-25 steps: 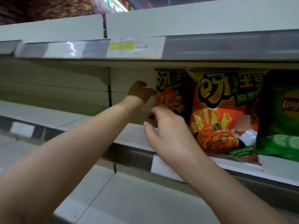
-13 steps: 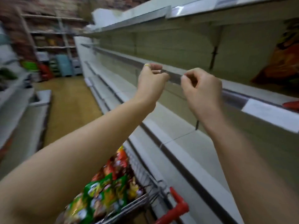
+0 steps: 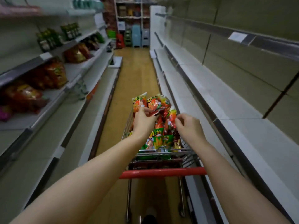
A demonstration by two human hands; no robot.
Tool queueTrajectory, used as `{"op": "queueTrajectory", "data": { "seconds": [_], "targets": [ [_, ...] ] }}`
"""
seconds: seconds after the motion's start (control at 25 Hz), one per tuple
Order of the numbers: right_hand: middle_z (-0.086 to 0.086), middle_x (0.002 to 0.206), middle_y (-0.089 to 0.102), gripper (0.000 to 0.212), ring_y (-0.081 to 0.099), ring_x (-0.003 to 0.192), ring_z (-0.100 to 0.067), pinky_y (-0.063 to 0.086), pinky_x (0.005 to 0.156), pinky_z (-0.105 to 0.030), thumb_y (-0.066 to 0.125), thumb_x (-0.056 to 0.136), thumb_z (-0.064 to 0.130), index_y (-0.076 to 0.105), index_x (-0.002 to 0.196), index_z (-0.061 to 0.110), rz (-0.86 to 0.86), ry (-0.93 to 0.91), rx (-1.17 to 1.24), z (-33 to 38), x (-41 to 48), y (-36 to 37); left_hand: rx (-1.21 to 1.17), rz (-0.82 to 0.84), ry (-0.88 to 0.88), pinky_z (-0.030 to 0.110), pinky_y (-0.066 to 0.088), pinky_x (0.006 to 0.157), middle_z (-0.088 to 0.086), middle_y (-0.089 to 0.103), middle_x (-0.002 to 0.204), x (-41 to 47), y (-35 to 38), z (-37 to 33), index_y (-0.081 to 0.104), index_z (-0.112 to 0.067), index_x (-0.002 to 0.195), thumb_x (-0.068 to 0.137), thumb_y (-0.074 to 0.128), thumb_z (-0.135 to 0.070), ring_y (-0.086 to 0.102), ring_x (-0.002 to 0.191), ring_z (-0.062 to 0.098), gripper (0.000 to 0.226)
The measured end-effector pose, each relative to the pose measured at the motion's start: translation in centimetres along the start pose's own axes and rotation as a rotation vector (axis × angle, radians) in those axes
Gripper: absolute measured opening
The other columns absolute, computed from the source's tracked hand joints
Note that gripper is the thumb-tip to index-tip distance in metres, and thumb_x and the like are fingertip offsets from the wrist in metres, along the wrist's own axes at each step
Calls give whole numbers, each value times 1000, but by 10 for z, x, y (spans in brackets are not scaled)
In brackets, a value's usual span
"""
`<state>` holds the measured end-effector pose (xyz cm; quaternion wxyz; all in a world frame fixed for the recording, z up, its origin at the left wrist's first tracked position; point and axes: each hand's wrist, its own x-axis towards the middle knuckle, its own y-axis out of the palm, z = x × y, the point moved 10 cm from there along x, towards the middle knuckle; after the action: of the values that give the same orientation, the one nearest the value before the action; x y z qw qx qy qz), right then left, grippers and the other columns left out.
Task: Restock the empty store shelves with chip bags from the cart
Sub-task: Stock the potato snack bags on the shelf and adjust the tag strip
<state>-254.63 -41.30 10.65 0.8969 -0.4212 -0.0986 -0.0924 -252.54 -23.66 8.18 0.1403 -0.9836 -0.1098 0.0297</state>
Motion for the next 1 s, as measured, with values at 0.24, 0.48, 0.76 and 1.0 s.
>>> {"op": "queueTrajectory", "data": {
  "seconds": [0.24, 0.48, 0.76, 1.0],
  "targets": [
    [1, 82, 60, 26, 60, 75, -15, 38, 54, -21, 40, 98, 29, 60, 96, 14, 216, 6, -287, -63, -57, 55, 470, 87, 58, 31, 46, 86, 6, 47, 130, -39, 0, 78, 45, -11, 128, 93, 53, -20, 56, 101, 16, 37],
    [4, 88, 65, 46, 61, 83, -13, 43, 87, -30, 24, 100, 41, 65, 94, 19, 339, -7, -494, -112, -89, 91, 903, 169, 61, 32, 47, 79, -1, 64, 105, -60, 18, 142, 43, -14, 129, 97, 36, -48, 64, 92, 17, 46],
    [11, 74, 51, 60, 53, 73, -10, 40, 86, -32, -4, 88, 42, 53, 79, 28, 259, -59, -562, -118, -83, 102, 1114, 174, 99, 28, 44, 67, -2, 68, 81, -50, 27, 148, 61, -19, 84, 99, 24, -43, 65, 76, 19, 47],
    [6, 87, 63, 65, 57, 85, -15, 36, 89, -34, -1, 93, 42, 61, 90, 22, 251, -13, -566, -124, -45, 112, 1113, 175, 85, 30, 49, 72, -1, 66, 77, -13, 34, 147, 55, -19, 73, 99, 23, -41, 64, 72, 19, 47]
  ]
}}
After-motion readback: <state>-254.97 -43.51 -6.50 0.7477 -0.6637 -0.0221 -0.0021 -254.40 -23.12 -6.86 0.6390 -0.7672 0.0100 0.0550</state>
